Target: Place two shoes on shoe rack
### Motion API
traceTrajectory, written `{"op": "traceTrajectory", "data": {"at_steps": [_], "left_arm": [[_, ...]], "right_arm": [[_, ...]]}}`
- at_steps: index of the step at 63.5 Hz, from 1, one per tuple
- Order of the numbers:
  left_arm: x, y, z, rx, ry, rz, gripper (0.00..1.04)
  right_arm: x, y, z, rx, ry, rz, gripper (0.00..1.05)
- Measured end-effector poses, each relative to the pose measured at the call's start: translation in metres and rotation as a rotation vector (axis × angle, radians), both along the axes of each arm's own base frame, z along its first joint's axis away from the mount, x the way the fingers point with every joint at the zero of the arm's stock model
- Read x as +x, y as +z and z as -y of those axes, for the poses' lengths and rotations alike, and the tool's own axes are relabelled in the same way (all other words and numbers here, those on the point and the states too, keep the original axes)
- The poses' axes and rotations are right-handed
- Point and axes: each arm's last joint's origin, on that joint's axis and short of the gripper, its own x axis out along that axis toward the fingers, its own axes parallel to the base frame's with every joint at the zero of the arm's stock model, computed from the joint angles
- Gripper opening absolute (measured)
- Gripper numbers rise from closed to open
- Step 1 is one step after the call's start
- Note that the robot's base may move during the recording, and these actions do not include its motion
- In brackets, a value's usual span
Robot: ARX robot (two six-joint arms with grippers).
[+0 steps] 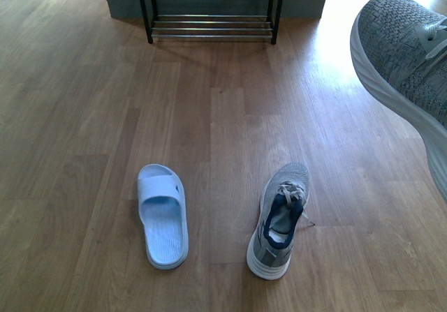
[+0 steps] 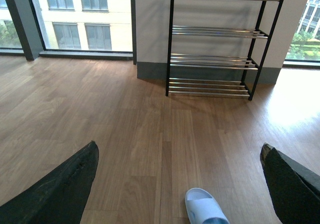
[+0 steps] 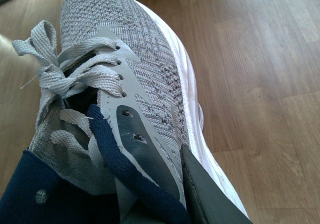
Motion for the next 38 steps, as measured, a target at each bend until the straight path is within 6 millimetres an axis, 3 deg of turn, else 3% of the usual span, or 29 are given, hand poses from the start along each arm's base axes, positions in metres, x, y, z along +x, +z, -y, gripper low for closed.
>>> {"op": "traceTrajectory", "data": {"at_steps": [38], "left_arm": [[0.0000, 0.0000, 0.0000, 0.000, 0.000, 0.000, 0.95]], "right_arm": [[0.0000, 0.0000, 0.0000, 0.000, 0.000, 0.000, 0.01]]}}
